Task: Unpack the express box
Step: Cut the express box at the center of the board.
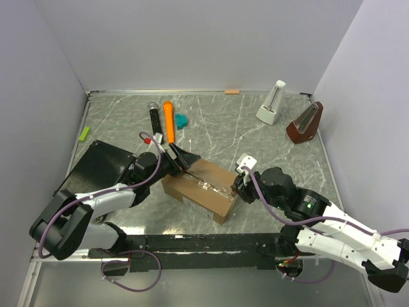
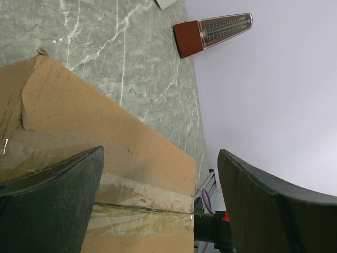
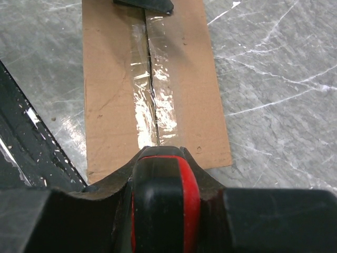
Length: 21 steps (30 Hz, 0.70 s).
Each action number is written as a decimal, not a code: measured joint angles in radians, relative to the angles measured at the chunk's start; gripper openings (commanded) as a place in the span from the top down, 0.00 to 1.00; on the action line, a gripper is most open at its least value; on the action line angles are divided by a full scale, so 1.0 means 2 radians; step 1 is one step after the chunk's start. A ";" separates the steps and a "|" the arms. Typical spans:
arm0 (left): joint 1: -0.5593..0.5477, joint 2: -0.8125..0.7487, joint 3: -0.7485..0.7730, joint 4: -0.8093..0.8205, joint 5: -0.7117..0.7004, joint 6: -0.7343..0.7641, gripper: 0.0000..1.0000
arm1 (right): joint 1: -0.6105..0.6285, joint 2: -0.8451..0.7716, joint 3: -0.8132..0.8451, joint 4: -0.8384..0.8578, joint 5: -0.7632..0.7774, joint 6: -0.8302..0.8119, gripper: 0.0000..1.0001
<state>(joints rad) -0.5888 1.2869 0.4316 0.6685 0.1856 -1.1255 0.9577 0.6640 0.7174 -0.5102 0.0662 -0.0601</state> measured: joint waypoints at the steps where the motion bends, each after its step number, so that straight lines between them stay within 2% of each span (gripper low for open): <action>1: 0.000 0.000 0.000 -0.001 -0.001 -0.001 0.06 | 0.000 0.000 0.001 -0.003 0.000 0.000 1.00; 11: 0.000 -0.003 0.000 -0.007 -0.006 -0.007 0.06 | 0.000 0.035 0.033 -0.031 -0.002 0.017 1.00; 21: 0.000 -0.007 0.000 -0.012 -0.010 -0.010 0.06 | 0.000 0.037 0.037 -0.040 0.009 0.047 1.00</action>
<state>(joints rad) -0.5888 1.2732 0.4324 0.6449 0.1661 -1.1461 0.9577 0.7383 0.7910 -0.5900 0.0834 0.0330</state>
